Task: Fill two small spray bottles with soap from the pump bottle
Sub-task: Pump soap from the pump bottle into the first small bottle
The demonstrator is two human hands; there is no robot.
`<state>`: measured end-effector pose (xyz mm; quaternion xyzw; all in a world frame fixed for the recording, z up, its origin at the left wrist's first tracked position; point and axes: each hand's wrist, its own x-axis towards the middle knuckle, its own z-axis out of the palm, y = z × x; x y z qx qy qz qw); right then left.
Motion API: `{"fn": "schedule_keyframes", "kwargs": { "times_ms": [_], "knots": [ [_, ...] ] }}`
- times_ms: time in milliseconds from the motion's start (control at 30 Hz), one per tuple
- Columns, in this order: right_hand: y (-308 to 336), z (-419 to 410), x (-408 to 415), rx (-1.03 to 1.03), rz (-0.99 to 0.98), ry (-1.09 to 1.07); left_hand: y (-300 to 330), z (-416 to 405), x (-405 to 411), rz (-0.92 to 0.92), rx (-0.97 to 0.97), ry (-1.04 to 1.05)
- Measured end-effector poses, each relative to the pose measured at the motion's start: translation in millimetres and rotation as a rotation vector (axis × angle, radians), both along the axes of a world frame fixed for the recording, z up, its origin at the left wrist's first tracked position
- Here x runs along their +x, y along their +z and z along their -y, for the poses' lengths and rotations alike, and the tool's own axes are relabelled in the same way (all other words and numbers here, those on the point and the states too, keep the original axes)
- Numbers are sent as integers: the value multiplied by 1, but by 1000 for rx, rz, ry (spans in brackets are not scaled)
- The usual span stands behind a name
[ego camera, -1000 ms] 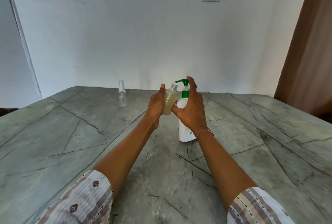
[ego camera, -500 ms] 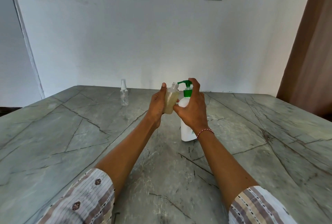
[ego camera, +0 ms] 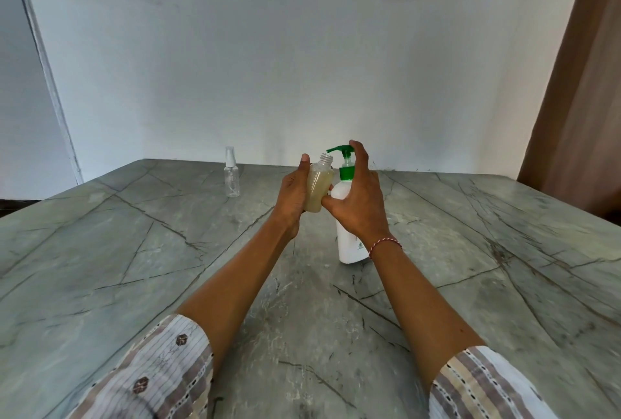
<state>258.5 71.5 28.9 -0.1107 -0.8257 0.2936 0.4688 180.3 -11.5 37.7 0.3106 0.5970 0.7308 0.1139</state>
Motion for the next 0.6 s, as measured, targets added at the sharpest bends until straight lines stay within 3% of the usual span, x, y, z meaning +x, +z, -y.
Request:
{"fn": "schedule_keyframes", "kwargs": {
  "times_ms": [600],
  "knots": [
    [-3,2,-3,42,-21,0,4,2,4,41,33,-6]
  ]
}}
